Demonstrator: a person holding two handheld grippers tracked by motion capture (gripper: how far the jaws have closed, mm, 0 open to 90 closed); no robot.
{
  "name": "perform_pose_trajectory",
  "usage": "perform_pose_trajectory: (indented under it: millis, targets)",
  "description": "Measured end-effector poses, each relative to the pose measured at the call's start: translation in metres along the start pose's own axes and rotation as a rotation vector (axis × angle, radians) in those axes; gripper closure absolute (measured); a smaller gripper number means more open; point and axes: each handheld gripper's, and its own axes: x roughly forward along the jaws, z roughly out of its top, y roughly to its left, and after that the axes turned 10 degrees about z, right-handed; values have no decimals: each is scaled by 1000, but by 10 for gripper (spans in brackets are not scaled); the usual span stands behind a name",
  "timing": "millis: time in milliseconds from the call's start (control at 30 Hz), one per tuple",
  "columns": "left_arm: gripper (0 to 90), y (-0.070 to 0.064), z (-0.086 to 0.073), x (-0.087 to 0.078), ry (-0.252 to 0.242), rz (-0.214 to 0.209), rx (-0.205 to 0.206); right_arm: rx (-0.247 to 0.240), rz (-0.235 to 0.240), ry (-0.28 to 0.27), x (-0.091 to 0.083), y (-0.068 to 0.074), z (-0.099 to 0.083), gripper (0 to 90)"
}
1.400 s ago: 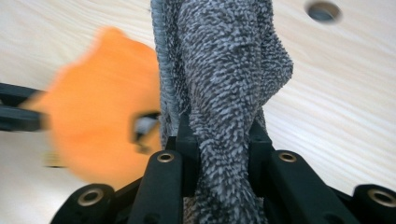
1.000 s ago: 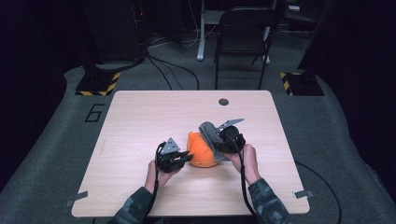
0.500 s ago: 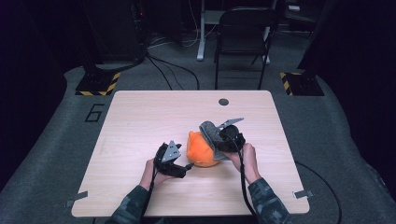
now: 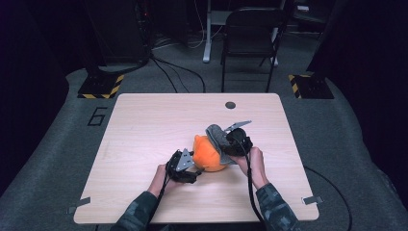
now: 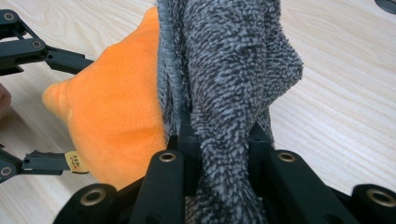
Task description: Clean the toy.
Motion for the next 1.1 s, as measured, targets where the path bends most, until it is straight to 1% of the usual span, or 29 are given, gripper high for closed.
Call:
perform_pose_trajectory:
  millis: [33,67,100,133,167,200,300,367,400,433,467,500,567,600,633,700,733,767,867,933,967,1000,1033,1067,1100]
  targets:
    - [303,0,-1,0,-4,-3,4,0,1,0,0,0,0,746]
    - [335,-1,-2,1,-8,0,-1,0,6,2,0,0,0,746]
    - [366,-1,-2,2,-10,2,10,0,5,2,0,0,0,746]
    - [416,-2,-3,3,-10,-1,0,1,6,0,1,0,0,745]
    - [446,-2,-4,3,-12,-5,-3,1,7,0,1,0,0,746]
    - [515,-2,-4,4,-14,-10,1,5,7,2,1,1,0,746]
    - [666,-1,-5,5,-19,-11,-23,2,7,-3,1,1,0,745]
    - [723,0,-4,5,-23,-17,-47,2,8,-6,0,0,0,745]
    - [744,0,-3,4,-27,-21,-75,-1,2,-15,0,0,0,745]
    - [760,2,-2,4,-27,-29,-88,-2,1,-18,-2,0,0,745]
    - [770,3,-1,3,-28,-37,-113,1,-6,-26,-3,0,0,744]
    - [779,4,2,2,-35,-42,-138,-6,-2,-36,-6,-1,0,744]
    - [789,7,6,0,-36,-53,-170,0,-14,-71,-12,-1,1,743]
    - [791,8,10,-2,-44,-58,-200,1,-13,-86,-16,-2,1,743]
    - [793,10,14,-4,-41,-75,-227,-8,-25,-107,-22,-3,2,743]
    - [793,14,19,-8,-39,-93,-272,-12,-31,-130,-33,-5,3,743]
    - [792,16,22,-10,-41,-108,-314,-13,-36,-143,-40,-6,4,743]
    - [792,19,24,-13,-36,-122,-348,-5,-50,-156,-48,-6,4,742]
    - [791,27,28,-20,-31,-165,-463,8,-62,-188,-64,-8,5,742]
    - [791,32,31,-24,-17,-184,-504,18,-69,-207,-75,-11,5,742]
    - [790,33,32,-26,-11,-198,-528,14,-70,-210,-78,-12,5,742]
    - [790,34,33,-28,-2,-203,-543,26,-73,-217,-81,-12,5,742]
    - [789,35,34,-29,4,-210,-555,27,-74,-220,-83,-13,5,742]
    - [789,35,35,-29,19,-226,-568,34,-74,-219,-84,-13,4,742]
    - [788,35,36,-29,29,-229,-574,26,-79,-215,-86,-14,4,742]
